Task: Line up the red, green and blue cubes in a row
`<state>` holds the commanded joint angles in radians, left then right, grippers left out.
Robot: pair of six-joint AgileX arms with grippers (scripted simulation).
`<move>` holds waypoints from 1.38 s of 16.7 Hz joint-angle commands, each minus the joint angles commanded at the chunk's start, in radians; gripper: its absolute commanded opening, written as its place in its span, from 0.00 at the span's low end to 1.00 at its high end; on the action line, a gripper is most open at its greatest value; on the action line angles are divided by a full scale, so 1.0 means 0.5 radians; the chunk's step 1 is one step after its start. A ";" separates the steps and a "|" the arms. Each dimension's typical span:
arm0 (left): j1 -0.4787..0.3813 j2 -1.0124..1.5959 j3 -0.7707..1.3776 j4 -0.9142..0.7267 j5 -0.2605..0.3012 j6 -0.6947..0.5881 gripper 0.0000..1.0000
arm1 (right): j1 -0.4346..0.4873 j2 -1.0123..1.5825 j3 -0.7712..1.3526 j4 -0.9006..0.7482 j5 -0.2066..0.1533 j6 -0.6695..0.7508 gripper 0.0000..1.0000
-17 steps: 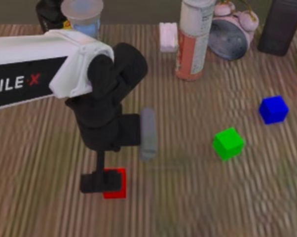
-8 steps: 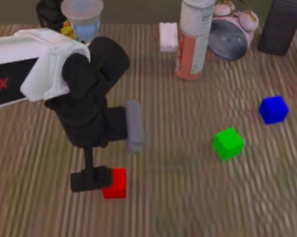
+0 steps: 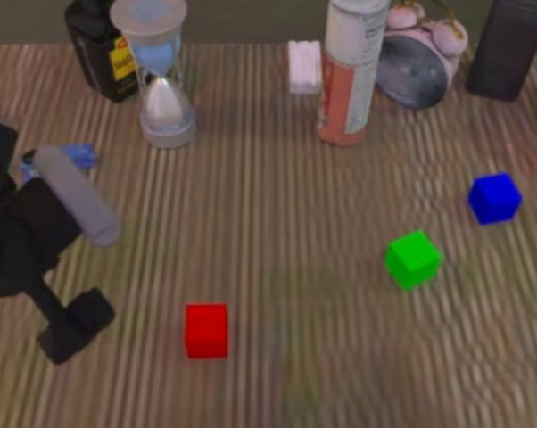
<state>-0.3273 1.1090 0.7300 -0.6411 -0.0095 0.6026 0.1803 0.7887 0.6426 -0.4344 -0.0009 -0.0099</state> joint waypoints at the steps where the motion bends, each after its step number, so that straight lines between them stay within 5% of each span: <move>1: 0.073 -0.199 -0.146 0.096 -0.003 -0.092 1.00 | 0.045 0.230 0.156 -0.113 0.000 -0.003 1.00; 12: 0.631 -1.936 -1.341 1.076 0.007 -1.025 1.00 | 0.458 2.308 1.644 -1.149 0.004 -0.024 1.00; 23: 0.695 -2.218 -1.460 1.282 0.019 -1.205 1.00 | 0.519 2.593 1.908 -1.294 0.006 -0.028 1.00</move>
<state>0.0200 0.0000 0.0000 0.0000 0.0000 0.0000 0.4399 2.0850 1.5968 -1.0812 0.0020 -0.0241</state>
